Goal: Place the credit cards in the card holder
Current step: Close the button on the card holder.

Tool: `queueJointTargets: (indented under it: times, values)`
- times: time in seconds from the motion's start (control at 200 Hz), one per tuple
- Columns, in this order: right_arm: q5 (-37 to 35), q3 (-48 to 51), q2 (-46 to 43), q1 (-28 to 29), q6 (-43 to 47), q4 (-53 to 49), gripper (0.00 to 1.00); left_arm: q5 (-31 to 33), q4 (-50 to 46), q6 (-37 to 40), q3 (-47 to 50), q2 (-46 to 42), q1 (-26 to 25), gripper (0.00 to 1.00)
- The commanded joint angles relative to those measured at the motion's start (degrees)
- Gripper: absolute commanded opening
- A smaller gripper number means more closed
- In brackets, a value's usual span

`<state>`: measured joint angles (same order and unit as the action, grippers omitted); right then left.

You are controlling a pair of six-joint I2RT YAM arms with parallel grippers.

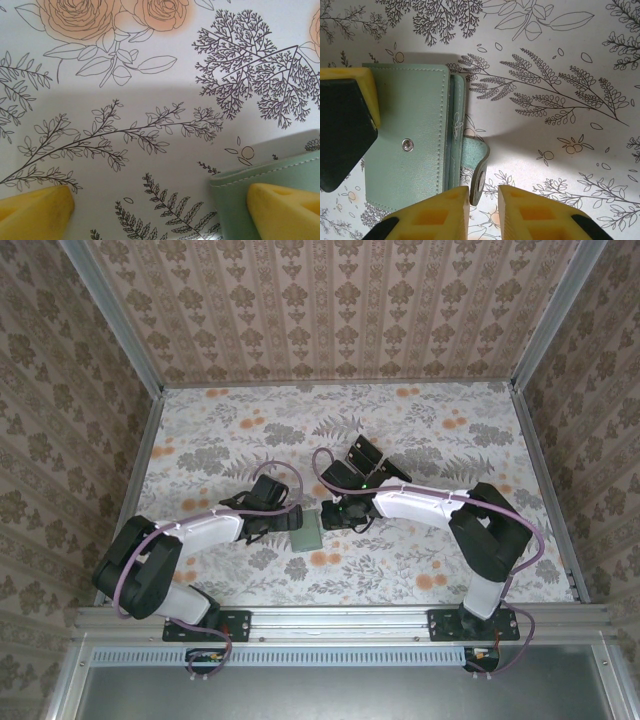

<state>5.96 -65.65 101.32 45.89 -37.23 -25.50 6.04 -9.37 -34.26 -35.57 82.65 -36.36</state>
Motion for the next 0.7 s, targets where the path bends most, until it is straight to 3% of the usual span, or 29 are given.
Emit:
queueJointTargets:
  times: [0.0, 0.235, 0.695]
  values:
    - [-0.50, -1.76, 0.25, -0.37, 0.49, 0.12, 0.24, -0.92, -1.36, -0.89, 2.22, 2.02, -0.12, 1.00]
    - [0.58, -1.77, 0.06, -0.73, 0.32, 1.04, 0.22, -1.00, -1.09, -0.81, 2.10, 2.49, -0.11, 1.00]
    - [1.42, -0.53, -0.39, -1.02, -0.03, 2.07, 0.05, -1.08, -1.03, -0.72, 2.17, 2.56, -0.12, 1.00]
